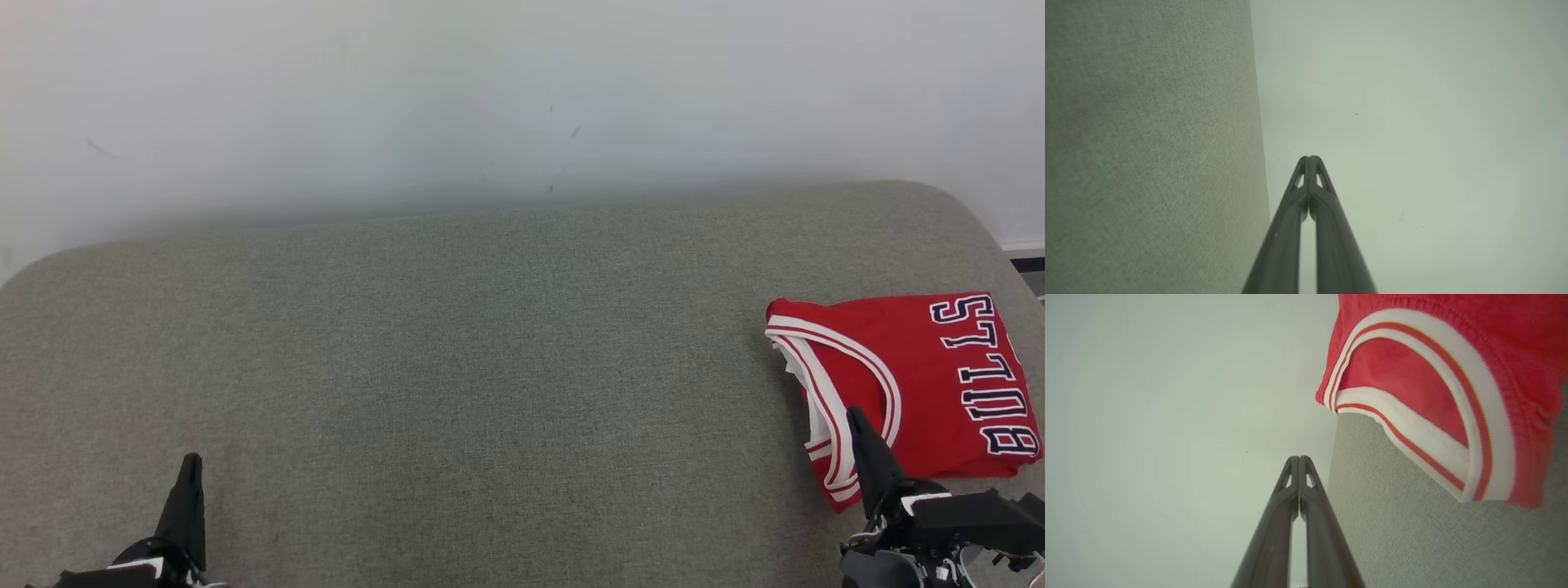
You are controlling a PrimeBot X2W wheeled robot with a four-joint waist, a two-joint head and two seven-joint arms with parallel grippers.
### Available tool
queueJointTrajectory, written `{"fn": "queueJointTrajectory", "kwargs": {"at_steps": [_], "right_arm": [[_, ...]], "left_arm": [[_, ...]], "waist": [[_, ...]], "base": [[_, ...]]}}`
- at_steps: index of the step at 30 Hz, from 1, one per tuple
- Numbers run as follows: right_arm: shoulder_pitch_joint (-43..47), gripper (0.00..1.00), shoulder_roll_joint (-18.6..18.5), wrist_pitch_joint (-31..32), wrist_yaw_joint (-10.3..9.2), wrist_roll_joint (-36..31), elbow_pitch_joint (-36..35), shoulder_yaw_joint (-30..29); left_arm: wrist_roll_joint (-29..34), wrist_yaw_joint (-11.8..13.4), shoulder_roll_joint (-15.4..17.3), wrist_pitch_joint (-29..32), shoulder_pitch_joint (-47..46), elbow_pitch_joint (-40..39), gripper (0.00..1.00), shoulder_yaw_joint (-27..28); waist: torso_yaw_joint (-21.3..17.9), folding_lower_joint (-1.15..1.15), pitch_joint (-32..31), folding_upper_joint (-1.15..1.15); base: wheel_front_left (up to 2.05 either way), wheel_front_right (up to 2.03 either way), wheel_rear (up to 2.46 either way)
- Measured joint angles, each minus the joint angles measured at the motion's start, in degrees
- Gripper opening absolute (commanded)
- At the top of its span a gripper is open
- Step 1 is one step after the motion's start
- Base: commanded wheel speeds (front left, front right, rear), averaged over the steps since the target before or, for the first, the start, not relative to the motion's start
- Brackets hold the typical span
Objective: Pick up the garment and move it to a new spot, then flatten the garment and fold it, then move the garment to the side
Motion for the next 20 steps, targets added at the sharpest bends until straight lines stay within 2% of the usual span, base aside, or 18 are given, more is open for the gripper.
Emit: {"fn": "queueJointTrajectory", "kwargs": {"at_steps": [20], "right_arm": [[0.0, 0.0, 0.01, 0.0, 0.0, 0.0, -0.01, 0.0]], "left_arm": [[0.0, 0.0, 0.0, 0.0, 0.0, 0.01, 0.0, 0.0]], "waist": [[0.0, 0.0, 0.0, 0.0]], "base": [[0.0, 0.0, 0.0]]}}
